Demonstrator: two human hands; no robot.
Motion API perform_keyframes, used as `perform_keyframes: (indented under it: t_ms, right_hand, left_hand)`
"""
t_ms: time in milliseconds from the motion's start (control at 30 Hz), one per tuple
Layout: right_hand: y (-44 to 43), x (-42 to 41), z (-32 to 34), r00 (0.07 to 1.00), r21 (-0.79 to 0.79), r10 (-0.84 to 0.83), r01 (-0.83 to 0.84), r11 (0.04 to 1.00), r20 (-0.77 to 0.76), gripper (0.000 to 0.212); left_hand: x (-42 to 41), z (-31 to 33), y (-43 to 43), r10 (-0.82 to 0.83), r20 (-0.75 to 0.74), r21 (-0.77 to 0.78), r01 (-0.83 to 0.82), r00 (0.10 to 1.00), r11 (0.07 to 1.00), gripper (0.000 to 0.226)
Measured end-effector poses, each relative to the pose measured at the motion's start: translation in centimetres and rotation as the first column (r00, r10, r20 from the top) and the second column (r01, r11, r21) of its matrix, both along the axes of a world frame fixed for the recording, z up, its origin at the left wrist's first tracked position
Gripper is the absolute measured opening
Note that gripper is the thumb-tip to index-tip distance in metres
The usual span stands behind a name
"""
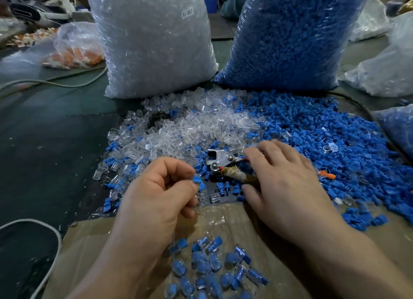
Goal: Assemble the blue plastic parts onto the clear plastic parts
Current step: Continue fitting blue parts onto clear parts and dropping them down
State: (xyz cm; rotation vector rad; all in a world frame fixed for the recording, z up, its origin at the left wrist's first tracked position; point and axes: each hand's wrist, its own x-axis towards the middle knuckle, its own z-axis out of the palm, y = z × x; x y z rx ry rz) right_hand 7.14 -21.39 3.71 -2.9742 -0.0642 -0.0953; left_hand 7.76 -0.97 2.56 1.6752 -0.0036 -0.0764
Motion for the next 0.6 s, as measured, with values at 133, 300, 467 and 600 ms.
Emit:
perform_keyframes:
  t_ms: [133,300,467,600]
  right_hand:
    - [-1.0,0.4,0.0,0.999,-0.063,0.007,-0.01,0.998,-0.049,0.062]
    - [-2.5,0.7,0.6,0.995,-0.054,0.048,-0.053,0.997,-0.092,0.063]
    - [-1.5,1.3,0.5,0.998,-0.086,0.043,-0.047,0.995,-0.046,0.048]
    - [-1.4,1.6,0.5,0.999,0.001,-0.04,0.04,0.999,0.007,0.054]
  left_hand:
    - [0.1,0.0,0.1,-0.012,-0.023,-0.019,0.012,1.0,1.0,0.028]
    - [0.2,0.1,0.1,0.01,-0.095,-0.108,-0.02,0.995,0.994,0.028]
    - [0.2,0.3,-0.2,0.006,-0.134,-0.117,-0.022,0.991,0.993,0.024]
    - [0.4,0.2,-0.1,0.025,-0.105,-0.098,-0.036,0.994,0.995,0.025]
